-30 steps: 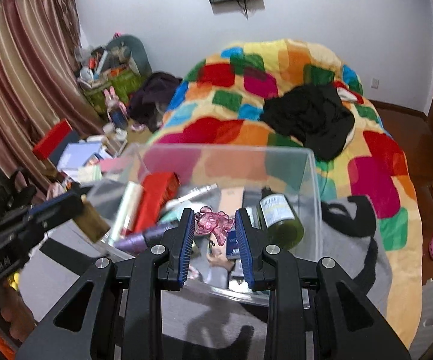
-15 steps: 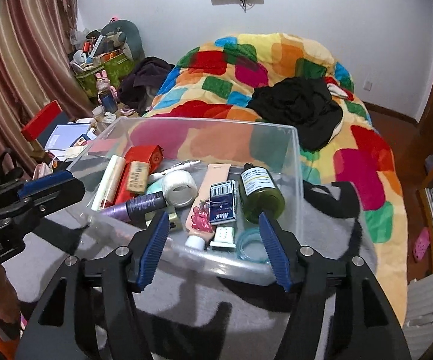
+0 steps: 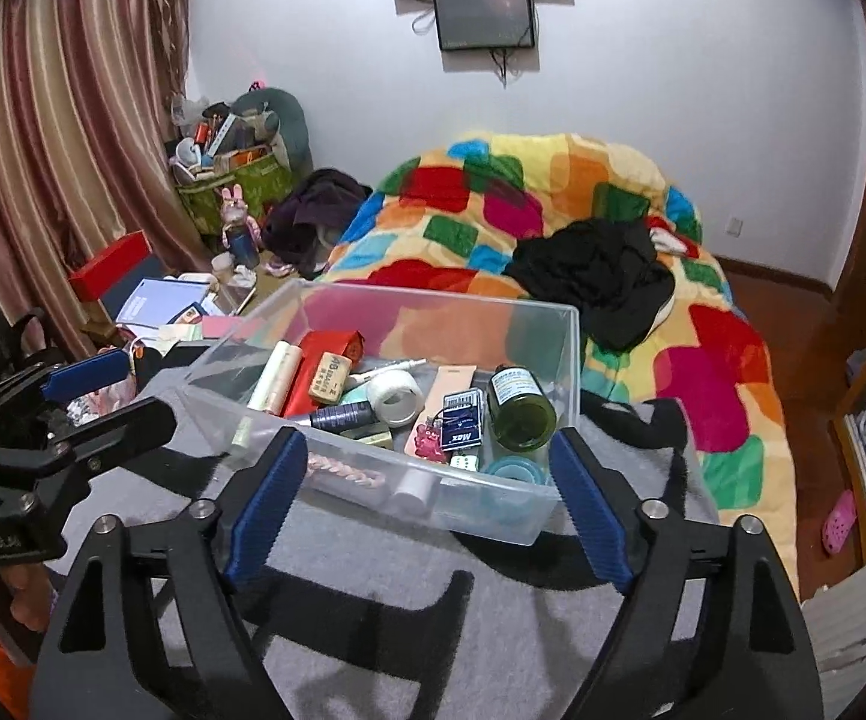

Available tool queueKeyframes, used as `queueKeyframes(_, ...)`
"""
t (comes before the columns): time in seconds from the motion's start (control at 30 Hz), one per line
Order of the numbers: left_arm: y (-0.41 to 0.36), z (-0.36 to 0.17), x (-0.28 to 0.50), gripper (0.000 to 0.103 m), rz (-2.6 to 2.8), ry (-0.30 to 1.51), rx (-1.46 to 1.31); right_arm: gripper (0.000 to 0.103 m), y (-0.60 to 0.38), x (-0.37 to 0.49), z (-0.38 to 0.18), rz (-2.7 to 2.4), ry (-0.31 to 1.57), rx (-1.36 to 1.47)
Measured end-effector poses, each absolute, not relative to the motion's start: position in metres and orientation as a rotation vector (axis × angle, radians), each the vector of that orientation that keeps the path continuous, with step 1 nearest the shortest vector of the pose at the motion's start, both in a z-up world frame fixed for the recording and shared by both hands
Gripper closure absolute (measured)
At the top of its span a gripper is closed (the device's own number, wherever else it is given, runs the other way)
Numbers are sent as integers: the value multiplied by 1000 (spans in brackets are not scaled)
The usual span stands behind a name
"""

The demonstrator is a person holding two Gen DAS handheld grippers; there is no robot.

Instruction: Organize objects

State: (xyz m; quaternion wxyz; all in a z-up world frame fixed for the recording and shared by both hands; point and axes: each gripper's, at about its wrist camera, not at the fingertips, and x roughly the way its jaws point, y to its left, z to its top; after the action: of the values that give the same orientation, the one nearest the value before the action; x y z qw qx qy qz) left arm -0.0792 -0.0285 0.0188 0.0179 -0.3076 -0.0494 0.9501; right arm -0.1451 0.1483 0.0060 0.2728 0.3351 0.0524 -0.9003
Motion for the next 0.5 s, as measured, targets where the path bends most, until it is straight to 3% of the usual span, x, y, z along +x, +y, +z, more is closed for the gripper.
queueKeyframes(0.27, -28, 12, -58, 6, 2973, -174, -914, 5, 157, -118, 8, -2473, 133, 818)
queueKeyframes(0.5, -24, -1, -53, 6, 2964, -194, -939, 3, 165, -106, -3, -2458, 105, 838)
